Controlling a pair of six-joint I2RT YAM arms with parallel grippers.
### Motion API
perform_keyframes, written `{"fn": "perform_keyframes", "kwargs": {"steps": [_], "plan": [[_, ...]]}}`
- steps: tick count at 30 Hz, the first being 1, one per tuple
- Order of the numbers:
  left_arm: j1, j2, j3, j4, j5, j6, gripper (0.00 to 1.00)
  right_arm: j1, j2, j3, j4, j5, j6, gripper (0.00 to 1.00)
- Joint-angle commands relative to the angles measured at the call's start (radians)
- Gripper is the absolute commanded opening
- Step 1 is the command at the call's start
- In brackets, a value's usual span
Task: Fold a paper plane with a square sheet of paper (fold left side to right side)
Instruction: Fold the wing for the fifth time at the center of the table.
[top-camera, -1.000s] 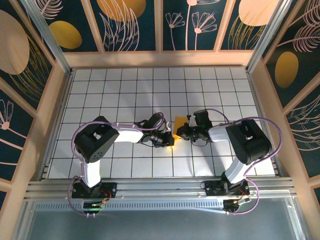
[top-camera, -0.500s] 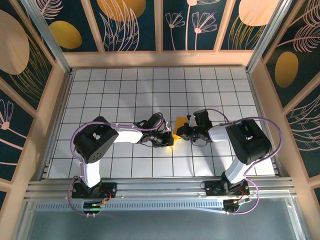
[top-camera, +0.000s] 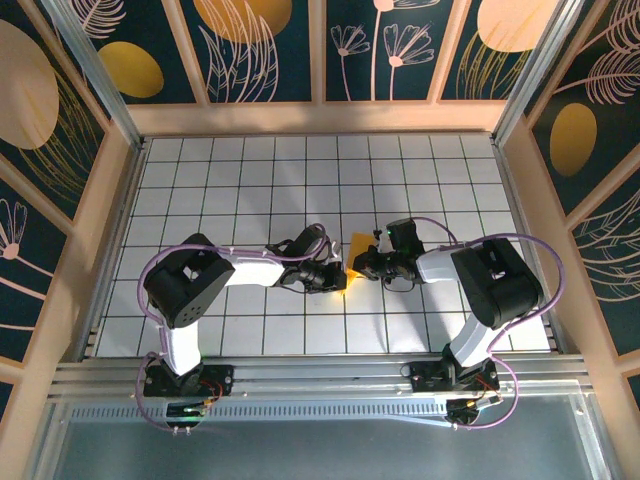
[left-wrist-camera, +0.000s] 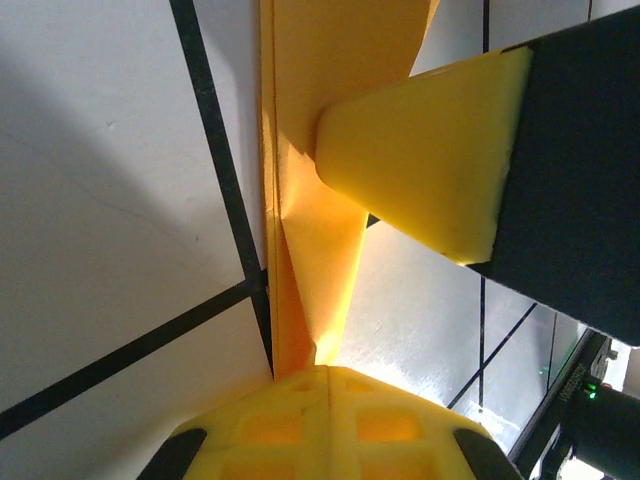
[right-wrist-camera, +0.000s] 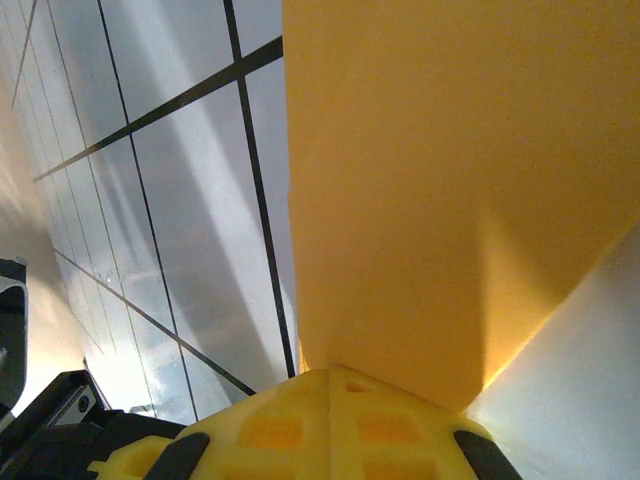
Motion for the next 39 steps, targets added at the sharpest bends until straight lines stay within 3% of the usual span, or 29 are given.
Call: {"fn": "perform_keyframes", "kwargs": {"steps": [1, 20, 39], "plan": [[-0.001, -0.013, -0.015, -0.027, -0.017, 0.002, 0.01, -0.011, 0.06, -0.022, -0.135, 0.134, -0.044, 0.0], [-0.001, 0.008, -0.019, -0.066, -0.051, 0.015, 0.0, -0.01, 0.028, 0.01, -0.163, 0.137, -0.054, 0.0], [-0.01, 0.026, 0.008, -0.135, -0.103, 0.042, 0.0, 0.035, -0.153, -0.009, -0.123, 0.122, 0.004, 0.0]]}}
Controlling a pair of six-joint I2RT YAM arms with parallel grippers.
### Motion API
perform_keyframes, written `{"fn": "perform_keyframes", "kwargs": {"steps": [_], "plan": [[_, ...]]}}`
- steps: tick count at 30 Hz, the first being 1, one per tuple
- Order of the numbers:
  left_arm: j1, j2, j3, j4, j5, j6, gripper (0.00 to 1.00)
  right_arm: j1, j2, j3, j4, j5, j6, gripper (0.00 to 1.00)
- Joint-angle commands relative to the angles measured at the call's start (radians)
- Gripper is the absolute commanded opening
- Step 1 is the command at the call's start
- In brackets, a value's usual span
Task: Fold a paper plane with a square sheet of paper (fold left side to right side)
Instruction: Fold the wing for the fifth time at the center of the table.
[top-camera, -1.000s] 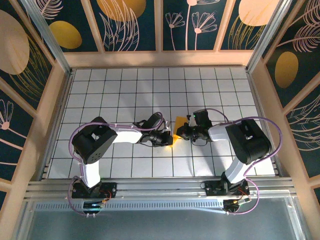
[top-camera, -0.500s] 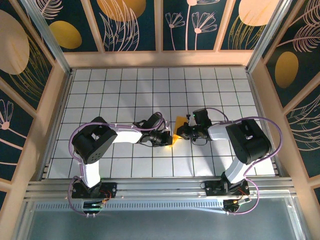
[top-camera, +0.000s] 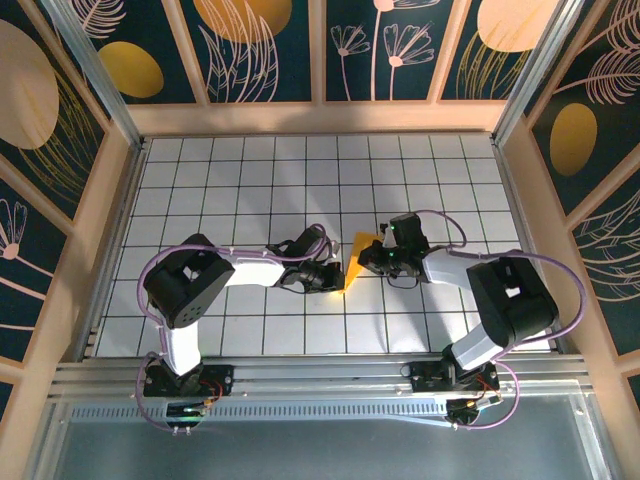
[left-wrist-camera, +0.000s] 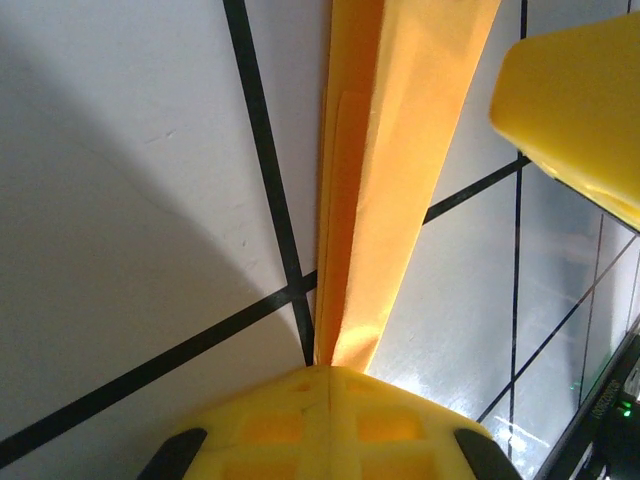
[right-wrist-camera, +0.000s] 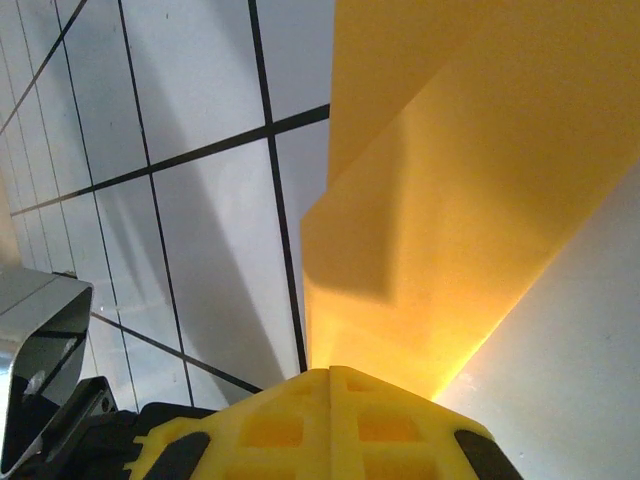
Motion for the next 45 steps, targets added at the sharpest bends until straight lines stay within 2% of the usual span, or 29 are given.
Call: {"fn": "perform_keyframes", "kwargs": {"steps": [1, 16, 25, 35, 40, 45], "plan": [[-0.005, 0.027, 0.007, -0.105, -0.049, 0.022, 0.0, 0.036, -0.011, -0.027, 0.019, 0.005, 0.03, 0.0], [-0.018, 0.052, 0.036, -0.178, -0.094, 0.043, 0.0, 0.083, 0.082, -0.032, 0.067, 0.021, 0.071, 0.0], [-0.02, 0.068, 0.073, -0.201, -0.098, 0.052, 0.0, 0.021, 0.092, -0.03, 0.049, 0.045, 0.004, 0.0], [-0.02, 0.072, 0.075, -0.202, -0.094, 0.056, 0.0, -0.093, 0.121, 0.039, 0.027, 0.022, -0.091, 0.0], [-0.021, 0.064, 0.072, -0.19, -0.09, 0.06, 0.0, -0.098, 0.068, 0.094, -0.026, 0.025, -0.118, 0.0], [-0.02, 0.06, 0.072, -0.178, -0.084, 0.059, 0.0, -0.086, 0.059, 0.081, 0.01, -0.012, -0.09, 0.0]]}}
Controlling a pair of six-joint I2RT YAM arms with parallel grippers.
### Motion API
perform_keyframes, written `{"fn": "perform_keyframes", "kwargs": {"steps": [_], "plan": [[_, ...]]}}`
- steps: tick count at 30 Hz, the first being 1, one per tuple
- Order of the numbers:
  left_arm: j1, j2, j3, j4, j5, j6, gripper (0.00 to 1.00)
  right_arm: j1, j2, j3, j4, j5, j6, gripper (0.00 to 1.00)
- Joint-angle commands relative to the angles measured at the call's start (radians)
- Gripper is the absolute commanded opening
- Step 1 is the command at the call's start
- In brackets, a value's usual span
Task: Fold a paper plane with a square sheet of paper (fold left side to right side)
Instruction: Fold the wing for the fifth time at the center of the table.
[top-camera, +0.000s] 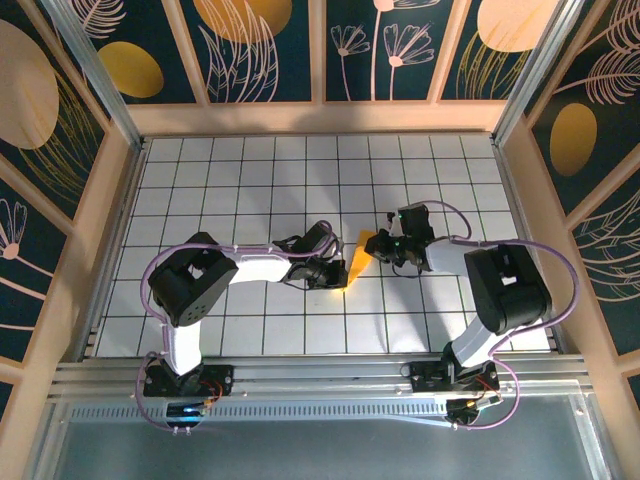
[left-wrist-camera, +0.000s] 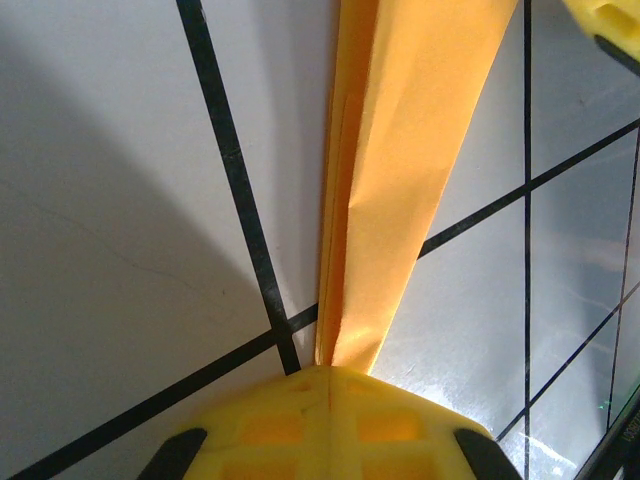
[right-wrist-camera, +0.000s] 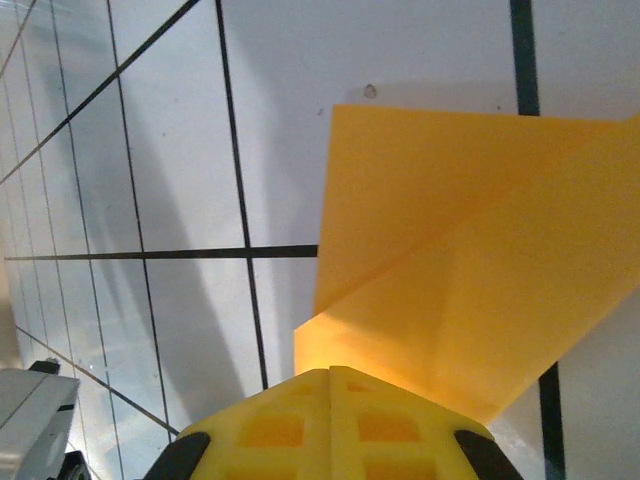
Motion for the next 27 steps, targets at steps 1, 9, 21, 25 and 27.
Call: {"fn": "perform_keyframes", "kwargs": {"steps": [1, 9, 21, 25, 27], "plan": [[-0.005, 0.028, -0.017, -0.077, -0.031, 0.022, 0.0, 0.016, -0.005, 0.001, 0.013, -0.019, -0.001, 0.0], [-0.004, -0.015, -0.002, -0.053, -0.011, 0.011, 0.0, 0.034, 0.09, -0.009, 0.032, -0.024, 0.021, 0.0], [-0.005, -0.077, 0.064, -0.022, 0.073, 0.01, 0.0, 0.03, 0.117, -0.058, -0.009, -0.007, 0.013, 0.0], [-0.012, -0.053, 0.057, 0.005, 0.108, 0.007, 0.0, 0.031, 0.122, -0.054, -0.019, -0.003, 0.009, 0.0], [-0.016, -0.041, 0.058, 0.012, 0.115, 0.007, 0.0, 0.03, 0.123, -0.054, -0.019, -0.004, 0.007, 0.0]]}}
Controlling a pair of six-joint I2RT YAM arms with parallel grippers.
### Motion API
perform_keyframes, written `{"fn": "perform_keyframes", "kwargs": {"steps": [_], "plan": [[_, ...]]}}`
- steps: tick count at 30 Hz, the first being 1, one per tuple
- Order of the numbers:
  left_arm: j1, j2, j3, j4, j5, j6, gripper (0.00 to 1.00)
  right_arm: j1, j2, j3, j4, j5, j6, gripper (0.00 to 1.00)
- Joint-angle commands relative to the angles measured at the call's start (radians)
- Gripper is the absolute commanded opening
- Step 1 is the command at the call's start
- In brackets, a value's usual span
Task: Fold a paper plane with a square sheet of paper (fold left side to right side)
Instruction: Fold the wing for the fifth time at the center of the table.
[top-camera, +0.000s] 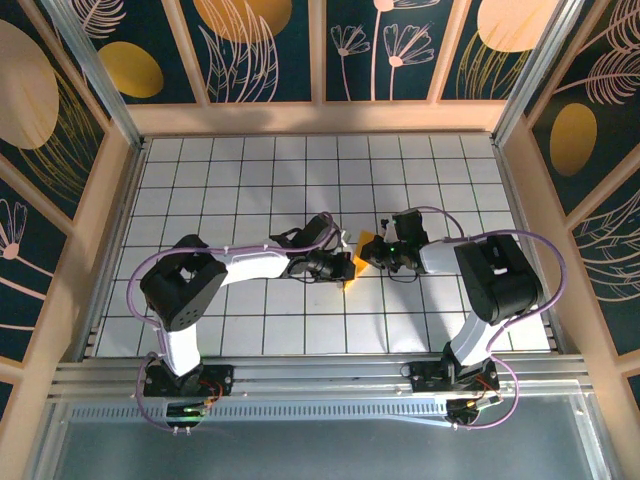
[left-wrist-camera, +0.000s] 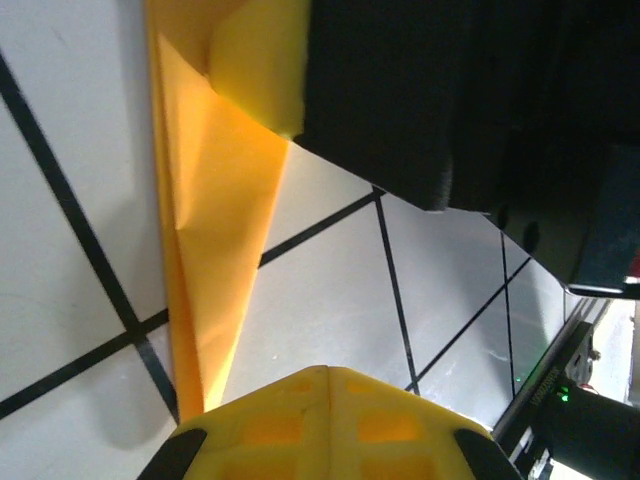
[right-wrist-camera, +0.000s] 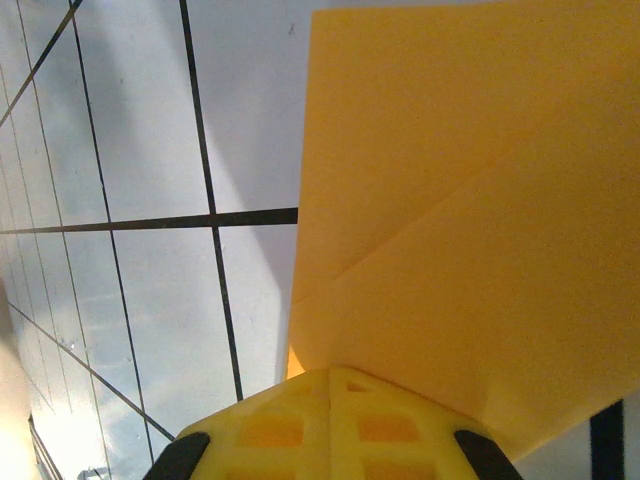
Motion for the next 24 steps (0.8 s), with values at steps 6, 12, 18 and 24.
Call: {"fn": "perform_keyframes", "kwargs": {"steps": [6, 12, 18, 24], "plan": [[-0.012, 0.049, 0.019, 0.032, 0.057, 0.006, 0.0, 0.003, 0.046, -0.034, -0.089, 0.028, -0.002, 0.0], [-0.012, 0.079, 0.032, 0.031, 0.067, 0.013, 0.0, 0.005, 0.049, -0.034, -0.091, 0.033, -0.003, 0.0], [-0.012, 0.097, 0.033, 0.032, 0.058, 0.012, 0.0, 0.007, 0.049, -0.033, -0.1, 0.039, -0.006, 0.0], [-0.012, 0.11, 0.027, 0.026, 0.039, 0.014, 0.0, 0.006, 0.05, -0.032, -0.111, 0.046, -0.013, 0.0]]}}
